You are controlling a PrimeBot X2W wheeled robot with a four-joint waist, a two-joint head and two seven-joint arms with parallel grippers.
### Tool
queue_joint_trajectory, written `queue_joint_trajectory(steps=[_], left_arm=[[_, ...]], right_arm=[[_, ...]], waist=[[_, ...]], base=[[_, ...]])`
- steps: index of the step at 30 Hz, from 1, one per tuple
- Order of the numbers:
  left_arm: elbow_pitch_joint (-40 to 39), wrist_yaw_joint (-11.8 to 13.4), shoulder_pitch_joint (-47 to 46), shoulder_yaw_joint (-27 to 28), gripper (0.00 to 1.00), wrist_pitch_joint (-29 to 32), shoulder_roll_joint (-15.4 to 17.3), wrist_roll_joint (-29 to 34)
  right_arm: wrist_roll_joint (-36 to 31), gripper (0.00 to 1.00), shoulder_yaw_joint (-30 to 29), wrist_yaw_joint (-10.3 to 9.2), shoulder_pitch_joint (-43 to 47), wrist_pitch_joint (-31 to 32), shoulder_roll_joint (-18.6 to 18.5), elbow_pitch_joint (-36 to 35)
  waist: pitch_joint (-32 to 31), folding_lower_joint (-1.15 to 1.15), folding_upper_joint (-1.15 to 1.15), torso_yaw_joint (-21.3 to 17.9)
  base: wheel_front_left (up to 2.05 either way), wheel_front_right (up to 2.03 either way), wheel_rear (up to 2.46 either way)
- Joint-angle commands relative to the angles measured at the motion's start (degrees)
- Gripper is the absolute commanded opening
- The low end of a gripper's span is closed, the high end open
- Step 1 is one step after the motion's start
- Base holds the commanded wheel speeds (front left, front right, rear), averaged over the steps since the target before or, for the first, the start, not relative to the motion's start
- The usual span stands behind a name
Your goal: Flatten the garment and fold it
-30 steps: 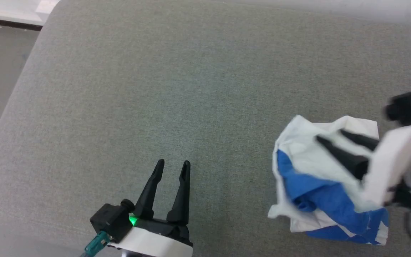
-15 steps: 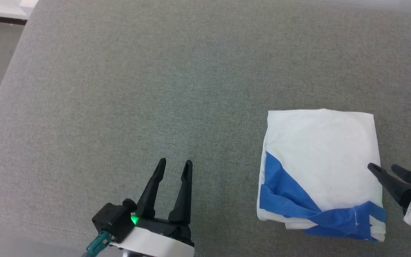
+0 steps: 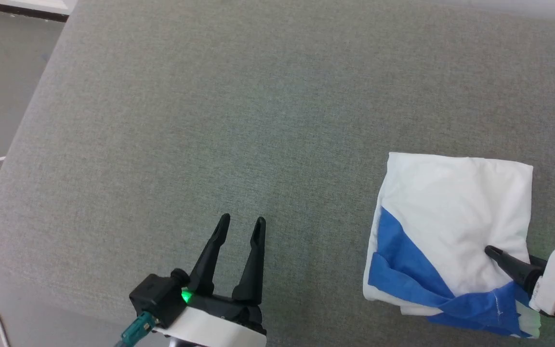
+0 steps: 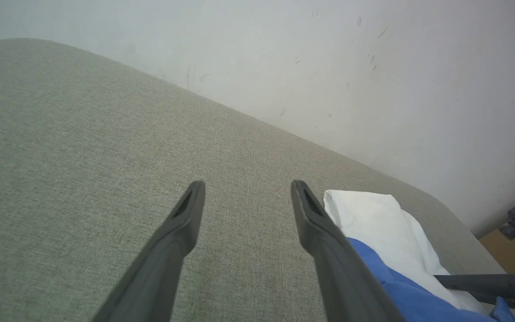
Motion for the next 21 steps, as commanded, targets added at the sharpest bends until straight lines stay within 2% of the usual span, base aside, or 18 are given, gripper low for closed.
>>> queue_joint_trajectory(steps=[1,2,3,4,10,21], left_arm=[[-0.34,0.02,-0.61,-0.13,1.00,-0.22,0.26,0.34],[-0.42,0.02,-0.61,-0.22,1.00,-0.20,0.32,0.39],[-0.50,-0.01,-0.63,-0.33,1.00,-0.14,0.38,0.41],[-0.57,-0.01,-0.64,-0.42,1.00,-0.06,0.44,0.42],[-1.33,0.33,-0.25,-0.55,1.00,0.46,1.26,0.72],[-4.20,1.26,-1.64,-1.77,1.00,2.19,1.98,2.41]], right_arm=[[-0.80,0.84,0.03,-0.05,0.24,-0.36,0.75,1.75],[-1.08,0.37,-0.05,-0.05,0.00,-1.15,1.00,2.51],[-1.55,0.04,0.03,-0.05,-0.23,-2.06,1.13,3.10],[-2.00,0.00,0.33,-0.05,-0.38,-2.90,1.18,3.61],[-1.86,0.00,2.14,-0.05,-1.52,-7.52,0.12,4.25],[-1.98,0.00,7.03,-0.05,-7.02,-11.42,-7.76,3.41]], waist=[[-0.34,0.00,0.00,0.20],[-0.51,0.00,0.00,0.22],[-0.68,0.00,0.00,0.23],[-0.88,0.00,0.00,0.22],[-2.09,0.00,0.00,-1.06],[-1.10,0.00,0.00,-7.54]], base=[[0.00,0.00,0.00],[0.00,0.00,0.00],[0.00,0.00,0.00],[0.00,0.00,0.00],[0.00,0.00,0.00],[0.00,0.00,0.00]])
